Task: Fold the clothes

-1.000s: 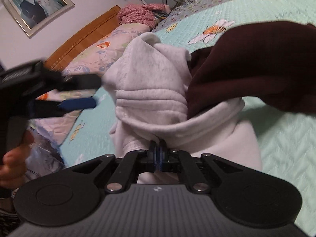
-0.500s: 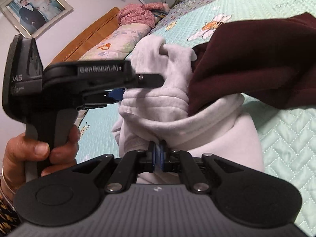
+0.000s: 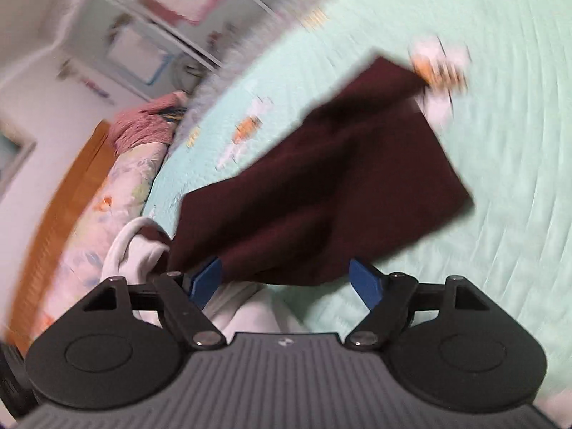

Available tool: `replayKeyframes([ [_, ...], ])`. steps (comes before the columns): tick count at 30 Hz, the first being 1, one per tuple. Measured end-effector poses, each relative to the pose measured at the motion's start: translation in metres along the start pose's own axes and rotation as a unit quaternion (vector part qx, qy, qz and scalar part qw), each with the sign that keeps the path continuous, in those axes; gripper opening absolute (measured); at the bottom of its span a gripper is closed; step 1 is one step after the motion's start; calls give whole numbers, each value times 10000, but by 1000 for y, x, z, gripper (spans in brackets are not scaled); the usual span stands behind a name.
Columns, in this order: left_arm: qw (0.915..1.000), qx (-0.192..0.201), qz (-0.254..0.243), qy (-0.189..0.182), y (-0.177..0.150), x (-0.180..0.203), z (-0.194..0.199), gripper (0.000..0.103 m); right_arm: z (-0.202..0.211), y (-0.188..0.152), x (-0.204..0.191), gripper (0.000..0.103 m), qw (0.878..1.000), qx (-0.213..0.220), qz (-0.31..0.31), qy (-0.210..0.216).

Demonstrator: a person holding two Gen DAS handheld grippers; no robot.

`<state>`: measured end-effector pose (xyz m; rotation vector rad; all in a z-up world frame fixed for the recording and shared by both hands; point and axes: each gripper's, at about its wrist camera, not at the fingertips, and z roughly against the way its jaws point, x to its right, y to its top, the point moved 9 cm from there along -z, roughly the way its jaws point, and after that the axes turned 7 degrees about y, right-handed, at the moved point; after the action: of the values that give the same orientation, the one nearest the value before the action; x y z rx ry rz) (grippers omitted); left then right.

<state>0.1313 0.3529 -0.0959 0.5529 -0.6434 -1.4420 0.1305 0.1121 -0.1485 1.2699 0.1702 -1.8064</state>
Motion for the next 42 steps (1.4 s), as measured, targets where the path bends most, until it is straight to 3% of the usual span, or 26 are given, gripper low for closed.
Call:
replayKeyframes([
  [5,10000,-22,30,18,-2,-4,-2,24,-41,-13,-14,81,9967,-526,-402,463],
  [9,10000,-33,4,40,-4,-4,-2,24,-72,-7,-35,82,9982,-523,-160,228],
  [12,9999,-60,61,61,-6,-7,-2,24,-91,3,-55,79,9978,-487,139,434],
  [13,9999,-76,77,74,-7,-8,-3,24,-97,7,-61,74,9971,-455,274,551],
  [15,9999,-106,86,89,-8,-9,-3,24,-100,9,-67,36,9958,-458,506,612],
  [16,9998,-120,93,88,-8,-10,-3,24,-99,8,-68,30,9957,-459,542,594],
  [18,9998,-136,159,24,-7,-8,-2,24,-82,9,-61,20,9962,-312,471,655],
  [25,9994,-45,157,-298,1,14,9,24,-15,65,-62,15,9926,698,208,975],
  [28,9991,-19,132,-407,5,22,10,24,6,89,-68,13,9903,919,538,889],
  [33,9956,1,119,-925,11,47,19,24,43,104,-78,12,9824,1296,1101,775],
  [38,9895,21,105,-1440,17,70,29,24,73,145,-94,11,9736,1719,1240,845],
  [42,9827,59,105,-1850,18,82,37,28,98,187,-117,11,9558,2244,1844,467],
])
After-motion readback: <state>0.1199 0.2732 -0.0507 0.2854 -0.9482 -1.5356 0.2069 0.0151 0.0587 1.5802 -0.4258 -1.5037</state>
